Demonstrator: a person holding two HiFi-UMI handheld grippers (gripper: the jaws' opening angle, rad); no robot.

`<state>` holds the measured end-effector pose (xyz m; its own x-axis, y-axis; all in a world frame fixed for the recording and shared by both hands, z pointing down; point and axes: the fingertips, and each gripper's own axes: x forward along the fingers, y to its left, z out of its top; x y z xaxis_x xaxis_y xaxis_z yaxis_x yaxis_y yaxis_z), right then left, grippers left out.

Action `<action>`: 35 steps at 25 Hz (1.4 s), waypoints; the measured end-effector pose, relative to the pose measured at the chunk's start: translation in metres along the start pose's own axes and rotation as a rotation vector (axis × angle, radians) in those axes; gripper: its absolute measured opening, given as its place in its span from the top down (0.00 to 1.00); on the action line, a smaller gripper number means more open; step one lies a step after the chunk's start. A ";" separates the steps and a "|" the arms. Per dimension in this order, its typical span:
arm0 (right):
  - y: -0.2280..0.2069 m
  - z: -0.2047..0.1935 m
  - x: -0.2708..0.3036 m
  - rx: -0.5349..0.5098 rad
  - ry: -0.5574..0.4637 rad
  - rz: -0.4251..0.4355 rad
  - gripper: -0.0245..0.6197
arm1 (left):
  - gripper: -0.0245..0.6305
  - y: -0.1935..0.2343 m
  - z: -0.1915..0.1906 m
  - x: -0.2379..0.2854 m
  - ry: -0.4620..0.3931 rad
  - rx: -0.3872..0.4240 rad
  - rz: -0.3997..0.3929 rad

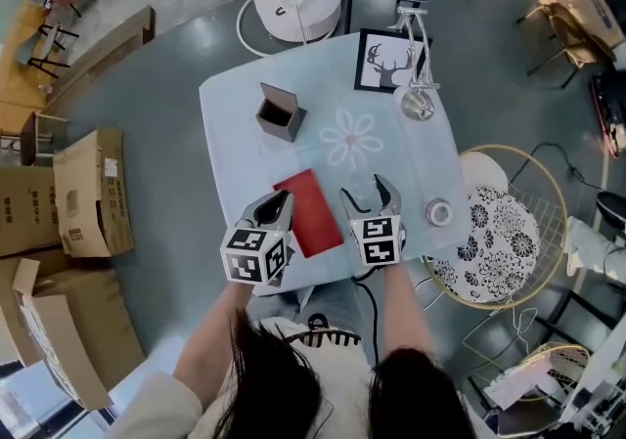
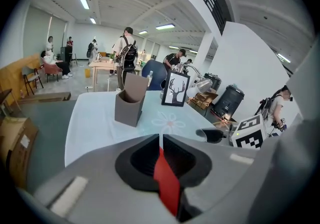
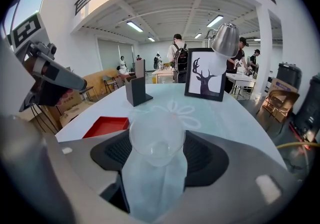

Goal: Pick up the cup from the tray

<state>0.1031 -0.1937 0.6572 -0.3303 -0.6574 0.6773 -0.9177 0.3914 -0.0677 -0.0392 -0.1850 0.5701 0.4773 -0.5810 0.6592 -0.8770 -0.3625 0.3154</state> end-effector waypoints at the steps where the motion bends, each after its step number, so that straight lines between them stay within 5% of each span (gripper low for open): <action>1: 0.000 0.000 0.001 -0.006 -0.001 -0.002 0.42 | 0.94 0.001 -0.001 0.000 -0.001 0.002 0.003; 13: -0.010 0.022 -0.030 0.134 -0.088 -0.032 0.30 | 0.95 0.003 -0.020 -0.009 0.051 -0.014 -0.007; 19: 0.005 0.053 -0.055 0.037 -0.172 -0.028 0.35 | 0.95 -0.006 -0.012 -0.015 0.018 -0.017 -0.041; 23: 0.009 0.071 -0.070 0.070 -0.193 -0.058 0.35 | 0.95 -0.007 0.003 -0.023 -0.029 -0.007 -0.063; 31: 0.023 0.104 -0.115 0.102 -0.273 -0.134 0.59 | 0.95 -0.012 0.032 -0.052 -0.129 -0.019 -0.123; 33: 0.024 0.113 -0.125 0.109 -0.311 -0.171 0.84 | 0.95 -0.010 0.038 -0.060 -0.157 -0.023 -0.126; 35: 0.026 0.120 -0.134 0.111 -0.339 -0.196 0.92 | 0.95 -0.009 0.040 -0.066 -0.178 -0.025 -0.129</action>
<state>0.0969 -0.1725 0.4771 -0.1835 -0.8952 0.4061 -0.9827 0.1776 -0.0524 -0.0607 -0.1731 0.4965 0.5856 -0.6514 0.4824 -0.8083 -0.4249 0.4076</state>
